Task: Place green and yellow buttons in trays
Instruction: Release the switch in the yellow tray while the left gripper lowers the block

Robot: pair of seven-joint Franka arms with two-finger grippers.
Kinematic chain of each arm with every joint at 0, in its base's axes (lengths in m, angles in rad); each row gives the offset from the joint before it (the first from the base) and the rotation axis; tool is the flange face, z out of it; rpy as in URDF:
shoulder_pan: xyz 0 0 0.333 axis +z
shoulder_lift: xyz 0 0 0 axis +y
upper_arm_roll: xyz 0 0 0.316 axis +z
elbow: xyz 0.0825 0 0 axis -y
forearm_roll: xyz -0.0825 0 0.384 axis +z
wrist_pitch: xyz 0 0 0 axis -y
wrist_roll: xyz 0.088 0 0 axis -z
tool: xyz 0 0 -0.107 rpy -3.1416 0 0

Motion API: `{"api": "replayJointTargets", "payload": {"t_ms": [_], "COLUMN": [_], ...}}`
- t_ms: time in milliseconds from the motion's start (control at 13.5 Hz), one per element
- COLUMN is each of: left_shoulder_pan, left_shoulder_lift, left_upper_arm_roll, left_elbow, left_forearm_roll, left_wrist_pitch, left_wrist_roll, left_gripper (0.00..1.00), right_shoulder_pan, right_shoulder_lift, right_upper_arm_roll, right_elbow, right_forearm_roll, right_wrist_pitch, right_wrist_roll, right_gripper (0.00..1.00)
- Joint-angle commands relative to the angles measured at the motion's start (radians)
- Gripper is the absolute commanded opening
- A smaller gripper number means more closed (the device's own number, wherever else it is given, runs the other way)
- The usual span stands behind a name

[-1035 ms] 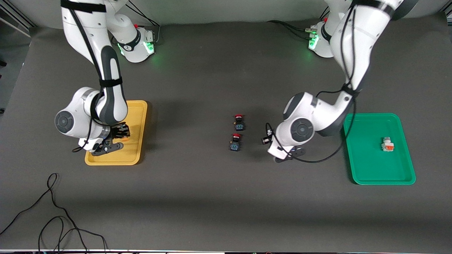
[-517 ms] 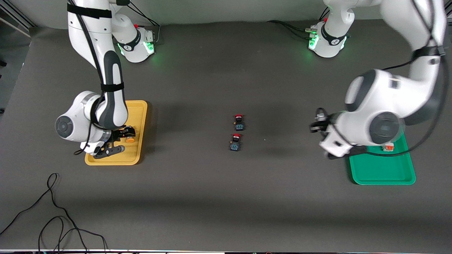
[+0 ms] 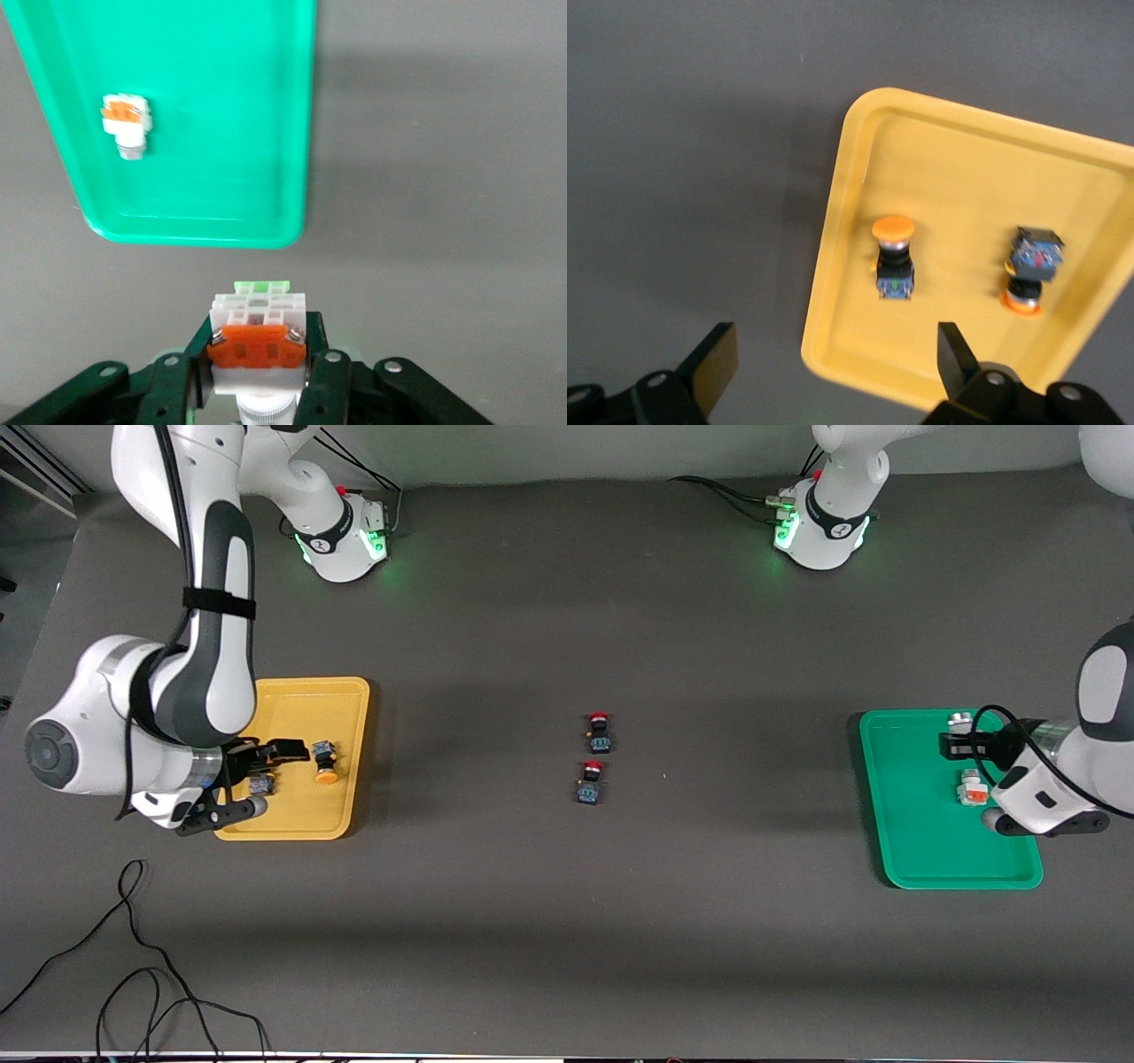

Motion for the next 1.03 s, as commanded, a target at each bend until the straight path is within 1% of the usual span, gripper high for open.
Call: {"api": "replayJointTargets", "payload": {"t_ms": [0, 148, 296, 370, 443, 665, 739, 813, 887, 961], "left_shoulder_pan": [0.041, 0.080, 0.089, 0.095, 0.100, 0.100, 0.100, 0.100, 0.101, 0.100], "left_shoulder_lift": [0.002, 0.004, 0.004, 0.010, 0.021, 0.058, 0.067, 0.074, 0.082, 0.088], "left_upper_arm_roll": [-0.011, -0.011, -0.009, -0.006, -0.002, 0.020, 0.020, 0.022, 0.025, 0.034], "left_elbow": [-0.106, -0.217, -0.329, -0.361, -0.387, -0.439, -0.449, -0.455, -0.458, -0.459], "left_forearm_roll": [0.038, 0.058, 0.070, 0.073, 0.078, 0.109, 0.110, 0.110, 0.110, 0.110], "left_wrist_pitch": [0.129, 0.287, 0.457, 0.517, 0.574, 0.715, 0.743, 0.762, 0.772, 0.779], "left_wrist_roll": [0.071, 0.103, 0.108, 0.108, 0.108, 0.108, 0.108, 0.109, 0.109, 0.108], "left_gripper": [0.00, 0.00, 0.00, 0.00, 0.00, 0.00, 0.00, 0.00, 0.00, 0.00], "right_shoulder_pan": [0.082, 0.166, 0.249, 0.277, 0.285, 0.280, 0.269, 0.245, 0.211, 0.167], "right_shoulder_lift": [-0.013, -0.013, -0.013, -0.013, -0.015, -0.063, -0.088, -0.119, -0.158, -0.209], "right_upper_arm_roll": [-0.083, -0.178, -0.266, -0.291, -0.300, -0.288, -0.266, -0.239, -0.184, -0.112], "right_elbow": [0.098, 0.132, 0.152, 0.158, 0.166, 0.210, 0.210, 0.210, 0.210, 0.210], "right_forearm_roll": [-0.054, -0.069, -0.084, -0.092, -0.107, -0.164, -0.173, -0.198, -0.237, -0.288], "right_wrist_pitch": [-0.112, -0.149, -0.164, -0.164, -0.166, -0.199, -0.201, -0.202, -0.204, -0.202], "right_wrist_roll": [0.077, 0.089, 0.091, 0.093, 0.102, 0.143, 0.158, 0.169, 0.191, 0.223], "right_gripper": [1.00, 1.00, 1.00, 1.00, 1.00, 1.00, 1.00, 1.00, 1.00, 1.00]}}
